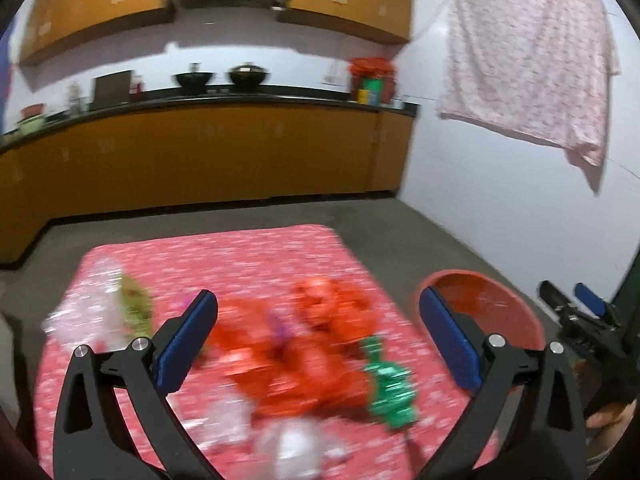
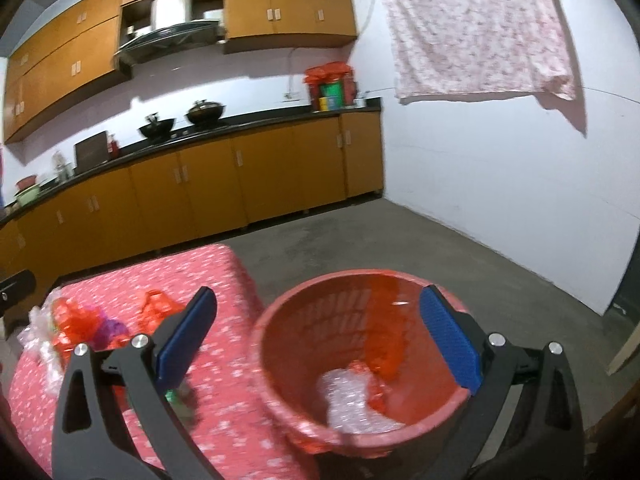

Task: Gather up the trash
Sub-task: 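Move both tools back over the table toward the remaining bags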

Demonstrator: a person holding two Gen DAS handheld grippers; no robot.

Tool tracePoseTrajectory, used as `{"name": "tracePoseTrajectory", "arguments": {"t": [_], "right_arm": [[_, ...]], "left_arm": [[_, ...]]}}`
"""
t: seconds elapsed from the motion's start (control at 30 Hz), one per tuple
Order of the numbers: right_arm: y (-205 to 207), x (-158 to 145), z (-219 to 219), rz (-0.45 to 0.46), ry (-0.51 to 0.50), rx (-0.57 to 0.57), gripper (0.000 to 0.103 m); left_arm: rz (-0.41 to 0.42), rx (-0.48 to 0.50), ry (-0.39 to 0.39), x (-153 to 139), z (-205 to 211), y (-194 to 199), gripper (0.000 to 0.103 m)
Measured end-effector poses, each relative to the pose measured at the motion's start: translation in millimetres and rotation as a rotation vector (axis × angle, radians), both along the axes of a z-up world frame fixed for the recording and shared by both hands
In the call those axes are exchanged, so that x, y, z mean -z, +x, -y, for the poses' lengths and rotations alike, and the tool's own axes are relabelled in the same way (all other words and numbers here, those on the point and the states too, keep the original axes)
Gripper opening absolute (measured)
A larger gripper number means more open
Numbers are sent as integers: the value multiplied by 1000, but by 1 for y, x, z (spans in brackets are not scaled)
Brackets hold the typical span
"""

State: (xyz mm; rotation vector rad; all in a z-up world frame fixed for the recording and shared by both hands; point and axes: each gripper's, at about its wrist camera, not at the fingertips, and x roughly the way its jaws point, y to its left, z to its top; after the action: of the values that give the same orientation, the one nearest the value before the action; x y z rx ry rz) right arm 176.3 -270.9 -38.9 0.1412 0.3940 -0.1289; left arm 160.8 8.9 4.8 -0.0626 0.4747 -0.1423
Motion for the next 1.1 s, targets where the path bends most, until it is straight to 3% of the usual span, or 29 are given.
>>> {"name": "tracePoseTrajectory", "arguments": {"t": [0.3, 0.43, 0.63, 0.97, 1.1], "right_arm": [[12, 6, -63, -39, -26, -127, 99], [18, 16, -84, -85, -18, -185, 93], [32, 47, -110, -217, -26, -258, 73], [54, 88, -130, -353, -24, -299, 64], [57, 97, -136, -380, -23, -333, 52]], "left_arm": [[-81, -295, 27, 34, -117, -10, 100], [-116, -365, 41, 50, -147, -15, 100], [-148, -396, 51, 68, -166, -22, 100], [-157, -354, 20, 74, -165, -23, 100], [-163, -327, 29, 77, -154, -21, 100]]}}
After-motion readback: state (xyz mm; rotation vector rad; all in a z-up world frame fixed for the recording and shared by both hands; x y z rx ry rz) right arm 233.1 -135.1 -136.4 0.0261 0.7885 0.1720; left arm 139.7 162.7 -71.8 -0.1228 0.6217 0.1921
